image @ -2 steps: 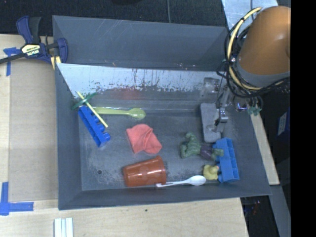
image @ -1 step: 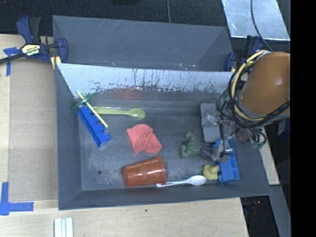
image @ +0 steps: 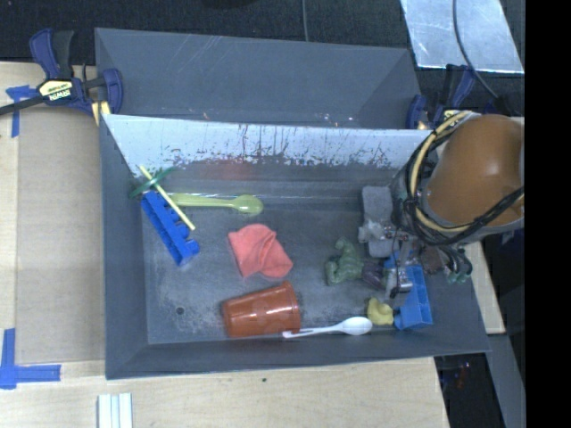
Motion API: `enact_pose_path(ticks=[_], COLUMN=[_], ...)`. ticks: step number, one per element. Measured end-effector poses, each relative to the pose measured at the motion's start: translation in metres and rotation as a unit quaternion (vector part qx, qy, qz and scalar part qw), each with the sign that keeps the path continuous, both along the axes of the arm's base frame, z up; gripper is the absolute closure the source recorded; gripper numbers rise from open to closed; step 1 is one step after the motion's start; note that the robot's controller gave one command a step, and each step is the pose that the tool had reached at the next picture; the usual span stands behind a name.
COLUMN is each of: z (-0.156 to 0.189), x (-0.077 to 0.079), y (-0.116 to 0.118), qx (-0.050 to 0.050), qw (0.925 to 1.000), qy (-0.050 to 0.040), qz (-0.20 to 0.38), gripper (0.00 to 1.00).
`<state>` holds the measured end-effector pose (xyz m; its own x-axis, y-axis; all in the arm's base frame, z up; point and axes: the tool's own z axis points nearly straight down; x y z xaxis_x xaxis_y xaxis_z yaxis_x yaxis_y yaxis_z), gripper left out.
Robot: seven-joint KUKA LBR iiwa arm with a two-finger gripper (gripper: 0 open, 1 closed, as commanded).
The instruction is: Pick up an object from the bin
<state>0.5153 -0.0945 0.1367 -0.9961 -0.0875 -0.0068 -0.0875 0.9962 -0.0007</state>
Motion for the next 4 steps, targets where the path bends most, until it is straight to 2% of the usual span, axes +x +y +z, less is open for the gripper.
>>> enact_pose_path(ticks=[1,2,3,4], z=[0.018,-0.069,-0.066,-0.066], x=[-0.01,0.042,0.05,0.05], y=[0.001,-0.004,0.023,0.023], qx=[-0.001,0.0,-0.002,-0.002], qw=[0.9999,0.9999,0.9995,0.9995], qy=[-0.0005,-0.0015,-0.0055,-0.0055], qz=[0.012,0.015,0.03,0.03], gripper=[0.0,0.0,1.0,1.0])
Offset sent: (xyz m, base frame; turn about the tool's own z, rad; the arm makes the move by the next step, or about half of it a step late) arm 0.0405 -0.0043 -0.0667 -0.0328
